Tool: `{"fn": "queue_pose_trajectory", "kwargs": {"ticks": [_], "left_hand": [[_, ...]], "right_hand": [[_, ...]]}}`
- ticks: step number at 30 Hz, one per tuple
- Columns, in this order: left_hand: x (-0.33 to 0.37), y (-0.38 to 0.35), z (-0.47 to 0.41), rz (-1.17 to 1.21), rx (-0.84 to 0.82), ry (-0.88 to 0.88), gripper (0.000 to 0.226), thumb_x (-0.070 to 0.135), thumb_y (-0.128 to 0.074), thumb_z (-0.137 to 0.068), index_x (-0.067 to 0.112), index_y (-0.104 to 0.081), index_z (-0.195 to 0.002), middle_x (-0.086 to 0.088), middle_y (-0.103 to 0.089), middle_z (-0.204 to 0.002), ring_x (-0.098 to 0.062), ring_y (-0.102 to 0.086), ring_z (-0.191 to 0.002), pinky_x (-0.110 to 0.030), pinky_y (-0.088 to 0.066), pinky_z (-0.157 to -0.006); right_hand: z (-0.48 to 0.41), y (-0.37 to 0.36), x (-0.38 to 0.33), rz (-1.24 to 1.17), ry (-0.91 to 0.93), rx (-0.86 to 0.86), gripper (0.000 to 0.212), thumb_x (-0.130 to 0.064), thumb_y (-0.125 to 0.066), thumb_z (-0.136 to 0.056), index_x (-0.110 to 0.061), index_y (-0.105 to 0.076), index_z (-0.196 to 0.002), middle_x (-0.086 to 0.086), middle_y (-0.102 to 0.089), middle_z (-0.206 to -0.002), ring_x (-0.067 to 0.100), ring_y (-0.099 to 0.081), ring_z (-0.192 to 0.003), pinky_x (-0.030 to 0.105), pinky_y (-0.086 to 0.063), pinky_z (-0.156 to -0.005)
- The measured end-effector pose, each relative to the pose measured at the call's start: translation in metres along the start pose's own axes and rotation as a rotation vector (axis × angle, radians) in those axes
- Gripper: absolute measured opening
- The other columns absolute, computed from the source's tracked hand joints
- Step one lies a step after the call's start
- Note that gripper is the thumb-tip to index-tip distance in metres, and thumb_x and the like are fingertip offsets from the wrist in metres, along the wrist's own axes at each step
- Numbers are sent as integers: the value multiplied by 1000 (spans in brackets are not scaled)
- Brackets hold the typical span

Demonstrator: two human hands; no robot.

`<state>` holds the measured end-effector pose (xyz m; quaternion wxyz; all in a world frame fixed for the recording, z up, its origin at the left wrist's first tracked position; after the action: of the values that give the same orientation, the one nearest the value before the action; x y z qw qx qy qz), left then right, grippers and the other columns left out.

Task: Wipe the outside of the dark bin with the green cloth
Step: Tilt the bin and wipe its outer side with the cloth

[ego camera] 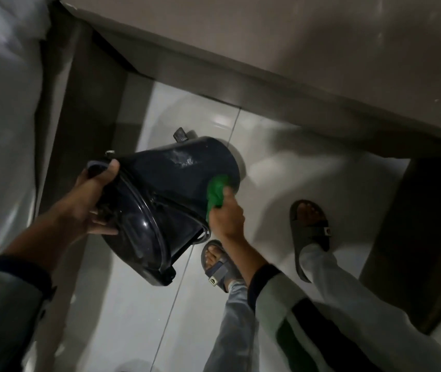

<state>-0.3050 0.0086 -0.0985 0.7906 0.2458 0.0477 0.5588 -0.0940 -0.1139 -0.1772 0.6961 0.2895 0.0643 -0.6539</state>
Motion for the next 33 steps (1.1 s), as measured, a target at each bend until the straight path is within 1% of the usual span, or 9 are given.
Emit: {"fn": "queue_pose_trajectory", "kwargs": {"ticks": [4, 6, 10, 14, 17, 22, 24, 29, 33], "left_hand": [[5, -10, 12, -19, -25, -103, 68, 67, -69, -71, 54, -41, -132, -11, -53, -142, -49, -56, -115, -64, -55, -78], [4, -11, 19, -55, -58, -158, 86, 71, -71, -60, 60, -34, -136, -4, -56, -139, -43, -60, -113, -58, -56, -77], [-10, -16, 30, -59, -94, -238, 105, 64, -78, -52, 66, -22, -141, 13, -54, -144, -28, -58, -118, -65, -50, -88], [-34, -24, 35, -86, -132, -324, 121, 57, -85, -52, 62, -10, -146, 15, -56, -140, -18, -59, -118, -46, -55, -82], [-48, -27, 35, -104, -135, -345, 140, 67, -88, -40, 62, 3, -146, 11, -50, -149, -18, -53, -131, -55, -46, -105], [-75, -36, 43, -244, -129, -426, 151, 74, -86, -32, 58, 11, -147, -3, -18, -167, -19, -19, -153, -52, -26, -121], [-97, -34, 45, -262, -159, -458, 158, 72, -87, -30, 51, 14, -150, -2, -12, -168, -19, -14, -154, -53, -24, -121], [-155, -35, 59, -451, -140, -539, 166, 68, -88, -24, 49, 23, -145, 9, 19, -165, -4, 19, -148, -37, -6, -121], [-165, -45, 64, -398, -121, -548, 165, 55, -96, -31, 25, 7, -157, -3, 6, -168, -10, 5, -152, -35, -11, -120]], "right_hand": [[37, -6, -50, -66, 594, -83, 67, 12, -43, -75, -22, -59, -130, 13, -46, -145, 23, -36, -138, 26, -27, -119], [25, -2, -54, -15, 667, -61, 66, 13, -43, -76, -21, -60, -130, 12, -44, -147, 21, -31, -141, 24, -21, -120], [-38, 21, -18, 122, 303, 81, 62, 8, -45, -87, -22, -47, -140, 14, -45, -146, 34, -41, -136, 44, -38, -114], [-59, 42, 10, 79, -255, 41, 52, -19, -46, -97, -22, -33, -147, 18, -50, -142, 39, -50, -127, 44, -43, -105], [-20, 28, -9, 292, -100, 12, 55, -16, -48, -92, -26, -35, -145, 16, -52, -140, 40, -51, -126, 46, -45, -102], [57, 1, -36, 13, 532, -152, 71, 2, -39, -71, -33, -56, -130, 5, -51, -144, 20, -41, -135, 28, -32, -115], [46, 9, -6, 42, 496, -102, 71, 11, -42, -75, -26, -54, -135, 8, -47, -147, 23, -39, -138, 36, -36, -116], [-2, 34, 69, 153, -181, 44, 56, -11, -47, -93, -24, -34, -146, 16, -53, -139, 39, -51, -125, 48, -45, -105], [37, 8, 50, 186, 71, -8, 62, -5, -46, -85, -33, -41, -141, 11, -49, -144, 37, -47, -129, 43, -41, -108]]}}
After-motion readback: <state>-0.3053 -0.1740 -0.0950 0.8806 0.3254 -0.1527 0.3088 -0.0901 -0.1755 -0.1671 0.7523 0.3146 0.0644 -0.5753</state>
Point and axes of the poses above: each hand's wrist, its own z-axis away from the middle knuckle, its own y-axis out of the back of the hand, x = y × z, the point moved 3 cm from there along -z, towards the middle knuckle
